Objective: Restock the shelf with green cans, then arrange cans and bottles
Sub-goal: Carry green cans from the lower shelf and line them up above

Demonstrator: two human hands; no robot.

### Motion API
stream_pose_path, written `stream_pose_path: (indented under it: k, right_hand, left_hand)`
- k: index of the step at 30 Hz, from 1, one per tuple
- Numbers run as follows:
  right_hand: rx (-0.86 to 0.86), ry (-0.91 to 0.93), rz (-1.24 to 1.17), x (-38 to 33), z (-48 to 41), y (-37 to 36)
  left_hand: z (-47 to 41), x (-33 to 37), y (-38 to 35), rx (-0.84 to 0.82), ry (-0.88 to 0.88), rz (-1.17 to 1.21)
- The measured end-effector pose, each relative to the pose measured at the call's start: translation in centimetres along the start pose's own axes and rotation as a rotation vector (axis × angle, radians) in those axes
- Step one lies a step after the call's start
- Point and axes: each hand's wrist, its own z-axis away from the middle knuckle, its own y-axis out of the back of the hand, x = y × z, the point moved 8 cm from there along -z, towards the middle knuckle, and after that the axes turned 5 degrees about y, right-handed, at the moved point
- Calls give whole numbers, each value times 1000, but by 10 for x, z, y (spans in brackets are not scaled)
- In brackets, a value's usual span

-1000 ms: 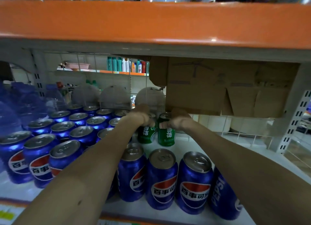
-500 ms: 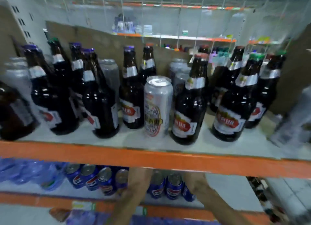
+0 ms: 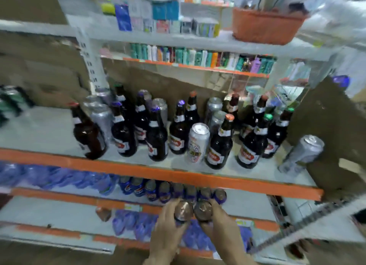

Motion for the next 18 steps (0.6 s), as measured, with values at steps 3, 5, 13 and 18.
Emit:
stream_pose_path:
  k: [3, 5, 13, 18]
  right_hand:
    - [-27, 44, -27, -51, 2, 43]
    - [-10, 64, -25, -84, 5, 77]
    - [76, 202, -27, -221, 3, 193]
    - [69, 273, 23, -289, 14, 210]
  left_hand:
    - [24, 51, 65, 90, -41, -37]
    - [34, 85, 112, 106, -49, -68]
    - [74, 176, 272, 96, -21, -268]
    - [105, 190, 340, 200, -42, -308]
